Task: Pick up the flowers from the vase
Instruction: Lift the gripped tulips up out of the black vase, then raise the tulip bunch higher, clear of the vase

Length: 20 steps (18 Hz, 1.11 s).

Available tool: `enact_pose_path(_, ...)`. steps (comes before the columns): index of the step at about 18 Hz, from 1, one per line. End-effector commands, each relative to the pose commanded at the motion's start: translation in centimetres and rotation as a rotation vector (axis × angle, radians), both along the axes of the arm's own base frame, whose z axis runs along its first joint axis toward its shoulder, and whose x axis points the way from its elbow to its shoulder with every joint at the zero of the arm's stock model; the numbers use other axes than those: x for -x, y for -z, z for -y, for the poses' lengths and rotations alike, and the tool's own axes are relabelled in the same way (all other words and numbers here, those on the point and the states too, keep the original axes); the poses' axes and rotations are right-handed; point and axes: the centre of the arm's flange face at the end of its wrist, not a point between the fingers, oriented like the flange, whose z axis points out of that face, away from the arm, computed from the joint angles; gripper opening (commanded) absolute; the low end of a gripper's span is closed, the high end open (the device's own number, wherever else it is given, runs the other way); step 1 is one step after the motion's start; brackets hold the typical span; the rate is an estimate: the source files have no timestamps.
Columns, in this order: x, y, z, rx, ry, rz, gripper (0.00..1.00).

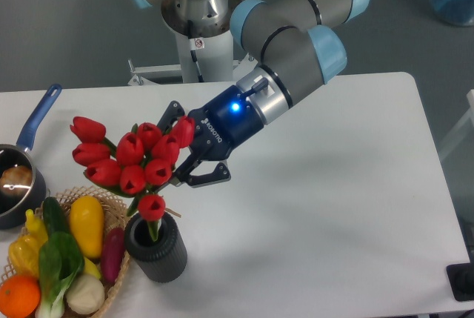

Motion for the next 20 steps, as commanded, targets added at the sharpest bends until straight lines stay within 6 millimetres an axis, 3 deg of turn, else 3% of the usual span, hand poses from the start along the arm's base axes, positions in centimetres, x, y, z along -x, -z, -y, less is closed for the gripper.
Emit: enact_pose_path(20, 2.1, -2.3, 2.7, -0.029, -0.054, 0.051, 0.40)
